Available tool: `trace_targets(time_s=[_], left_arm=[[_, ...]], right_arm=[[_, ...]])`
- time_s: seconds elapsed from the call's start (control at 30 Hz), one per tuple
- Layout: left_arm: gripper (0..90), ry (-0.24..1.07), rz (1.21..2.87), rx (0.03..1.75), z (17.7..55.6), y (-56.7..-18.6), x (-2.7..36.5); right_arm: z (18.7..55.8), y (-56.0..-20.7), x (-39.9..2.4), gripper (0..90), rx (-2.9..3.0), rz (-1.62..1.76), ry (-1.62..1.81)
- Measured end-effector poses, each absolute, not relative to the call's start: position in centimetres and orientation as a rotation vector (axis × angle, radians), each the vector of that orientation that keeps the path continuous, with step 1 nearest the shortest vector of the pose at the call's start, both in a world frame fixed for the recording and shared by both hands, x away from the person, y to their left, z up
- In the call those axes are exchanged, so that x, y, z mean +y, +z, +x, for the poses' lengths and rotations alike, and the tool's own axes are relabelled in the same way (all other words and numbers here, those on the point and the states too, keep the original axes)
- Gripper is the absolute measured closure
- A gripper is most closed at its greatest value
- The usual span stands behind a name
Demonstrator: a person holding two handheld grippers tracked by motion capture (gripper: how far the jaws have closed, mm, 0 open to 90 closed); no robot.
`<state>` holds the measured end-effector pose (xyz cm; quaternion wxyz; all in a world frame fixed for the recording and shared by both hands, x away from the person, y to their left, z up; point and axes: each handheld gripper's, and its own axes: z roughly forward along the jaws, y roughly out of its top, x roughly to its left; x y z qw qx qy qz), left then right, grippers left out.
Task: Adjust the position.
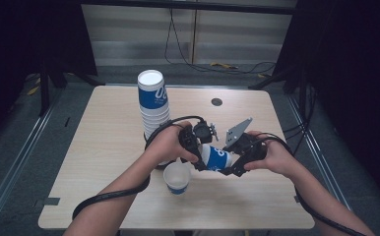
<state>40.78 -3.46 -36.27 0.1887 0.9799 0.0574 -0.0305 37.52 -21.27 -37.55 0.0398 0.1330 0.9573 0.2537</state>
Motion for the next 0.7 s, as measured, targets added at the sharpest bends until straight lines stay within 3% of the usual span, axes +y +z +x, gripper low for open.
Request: trace_targets(time_s=[0.17, 0.7], left_arm=[[19.6, -0.084, 2.761, 0.160, 40.8, -36.2, -3.5], [16.7, -0.052, 2.730, 0.078, 40.8, -36.0, -3.4]], right_arm=[[37.3, -37.7, -21.1, 28.7, 2.933, 0.383, 0.766], [37.0, -38.7, -21.7, 29.7, 2.898, 0.409, 0.830]])
